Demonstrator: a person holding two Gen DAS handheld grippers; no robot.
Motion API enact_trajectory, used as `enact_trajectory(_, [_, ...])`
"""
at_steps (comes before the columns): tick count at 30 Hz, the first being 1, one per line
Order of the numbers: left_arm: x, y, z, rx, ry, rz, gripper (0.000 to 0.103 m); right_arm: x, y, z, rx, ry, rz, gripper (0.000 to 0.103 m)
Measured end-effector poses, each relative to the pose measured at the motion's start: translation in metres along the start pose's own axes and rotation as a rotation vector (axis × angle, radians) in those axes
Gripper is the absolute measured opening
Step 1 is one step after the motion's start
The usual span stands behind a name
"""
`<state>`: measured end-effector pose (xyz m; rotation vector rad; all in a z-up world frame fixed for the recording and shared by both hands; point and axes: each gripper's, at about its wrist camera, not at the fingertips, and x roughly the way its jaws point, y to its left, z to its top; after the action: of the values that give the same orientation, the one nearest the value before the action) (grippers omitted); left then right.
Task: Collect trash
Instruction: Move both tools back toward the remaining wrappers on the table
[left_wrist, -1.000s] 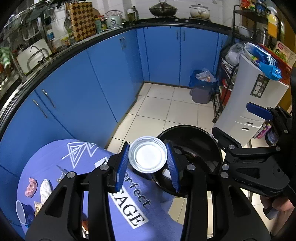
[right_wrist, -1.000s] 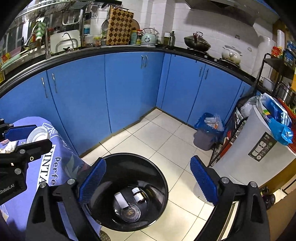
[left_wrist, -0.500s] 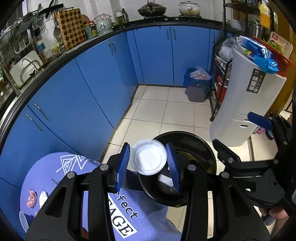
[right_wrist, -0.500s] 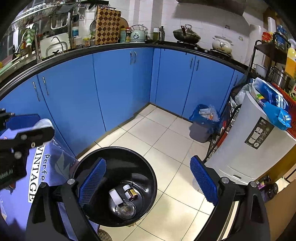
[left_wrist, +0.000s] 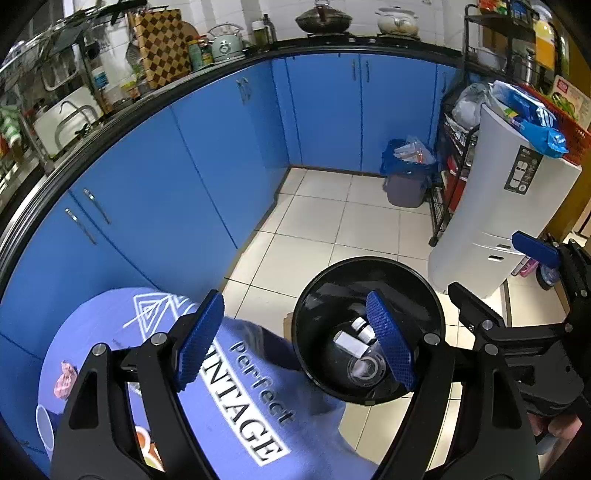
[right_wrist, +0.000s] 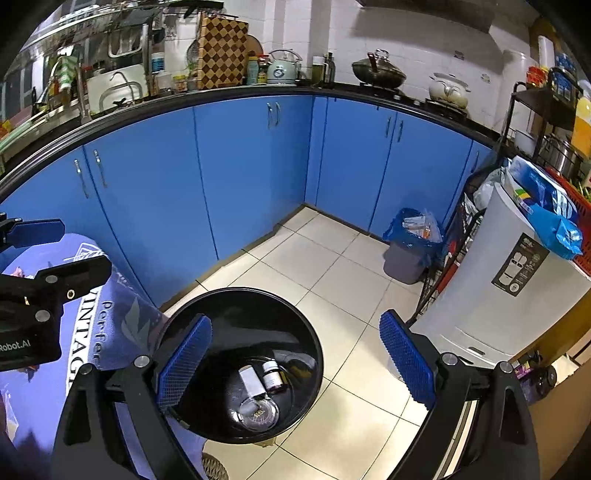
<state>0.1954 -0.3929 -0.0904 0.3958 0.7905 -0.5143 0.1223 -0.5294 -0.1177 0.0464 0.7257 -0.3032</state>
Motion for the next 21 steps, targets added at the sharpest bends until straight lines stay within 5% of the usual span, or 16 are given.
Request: enact_trajectory(21, [-0.068,0.132,-0.102,-0.214,0.014,0.126,0.079,-0.049,0.152,-0.003,-0.217,-0.021,0.176,0.09])
